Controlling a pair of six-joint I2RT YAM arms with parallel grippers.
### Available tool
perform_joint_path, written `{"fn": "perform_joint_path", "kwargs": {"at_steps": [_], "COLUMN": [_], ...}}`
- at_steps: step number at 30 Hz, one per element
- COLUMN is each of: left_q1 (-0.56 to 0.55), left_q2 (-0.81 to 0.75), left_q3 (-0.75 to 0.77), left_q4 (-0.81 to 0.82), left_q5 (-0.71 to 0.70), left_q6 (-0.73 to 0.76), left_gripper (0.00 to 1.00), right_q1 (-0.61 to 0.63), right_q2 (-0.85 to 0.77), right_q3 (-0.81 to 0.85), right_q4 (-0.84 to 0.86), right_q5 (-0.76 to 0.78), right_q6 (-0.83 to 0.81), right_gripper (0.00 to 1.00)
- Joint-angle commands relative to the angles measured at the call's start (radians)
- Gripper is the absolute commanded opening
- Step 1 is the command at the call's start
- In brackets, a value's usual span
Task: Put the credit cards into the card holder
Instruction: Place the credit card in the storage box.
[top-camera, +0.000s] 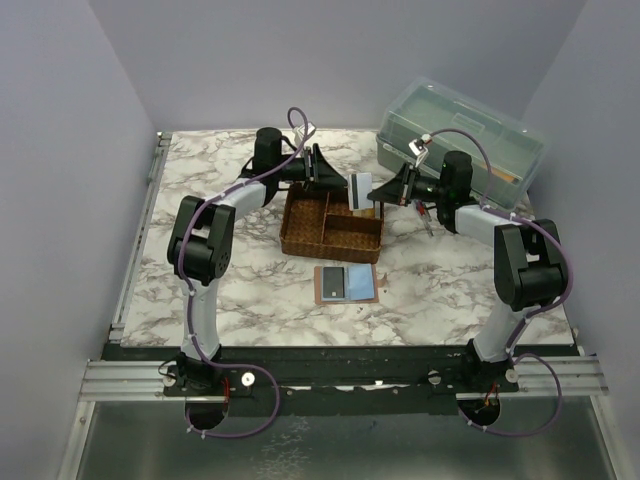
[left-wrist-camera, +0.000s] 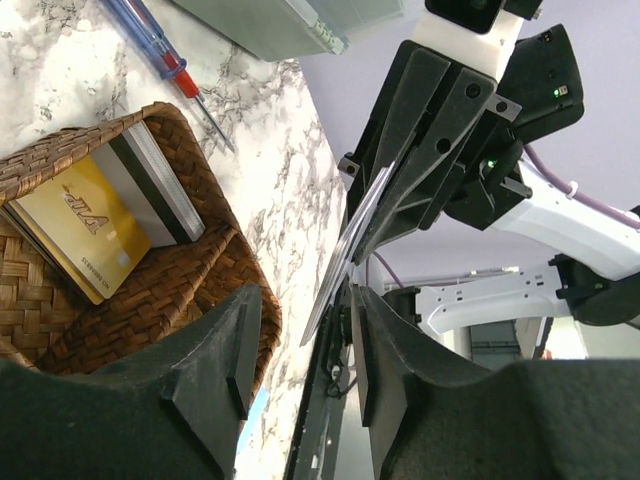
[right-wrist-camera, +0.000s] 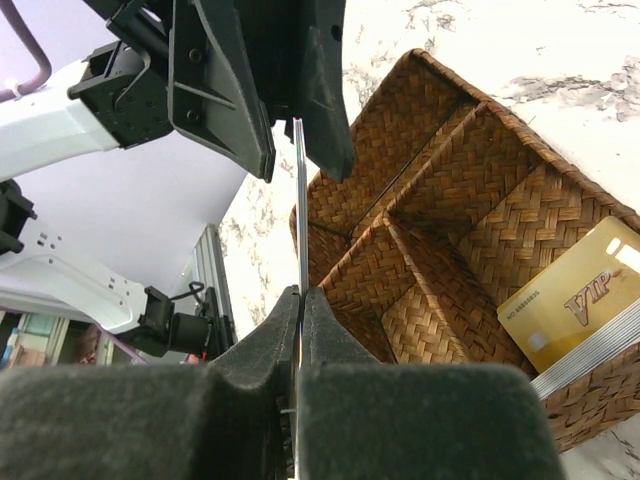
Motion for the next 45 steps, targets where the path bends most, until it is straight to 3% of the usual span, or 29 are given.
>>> {"fn": "perform_joint_path", "kwargs": {"at_steps": [1,8,18,26,31,45], "left_q1": [-0.006,-0.010,-0.019,-0.014,0.002,0.018], "left_q2": [0.014,0.018,0.035,0.035,0.051,0.131], "left_q3": [0.012,0.000,-0.014,-0.039,-0.042,-0.043], "left_q4": [0.059,0.133,0.256,0.311,0.315,0.315], "left_q5": [0.006,0.043,0.064,0.050,-0.014,-0.056], "left_q6": [-0.014,-0.046,-0.131,-0.157,-0.185,-0.230], "left_gripper": [0.48,0.33,0.27,0.00,0.00,0.00], "right_q1": [0.000,0.000,0.000,0.000,0.000,-0.002], "right_q2": [-0.030,-0.017,-0.002,-0.001,0.032,0.097], "right_q3": [-0.005,-0.005,-0.008,-0.011,0.003,0.002], "right_q4": [0.047,0.076,0.111,0.084,-0.003,0.030], "right_q5": [-0.051,-0.067,-0.080,-0.020,0.072,0.116], "right_q6": [0.010,0.028,0.054,0.052,0.035,0.088], "right_gripper": [0.00,0.00,0.00,0.01,0.03,0.15]}}
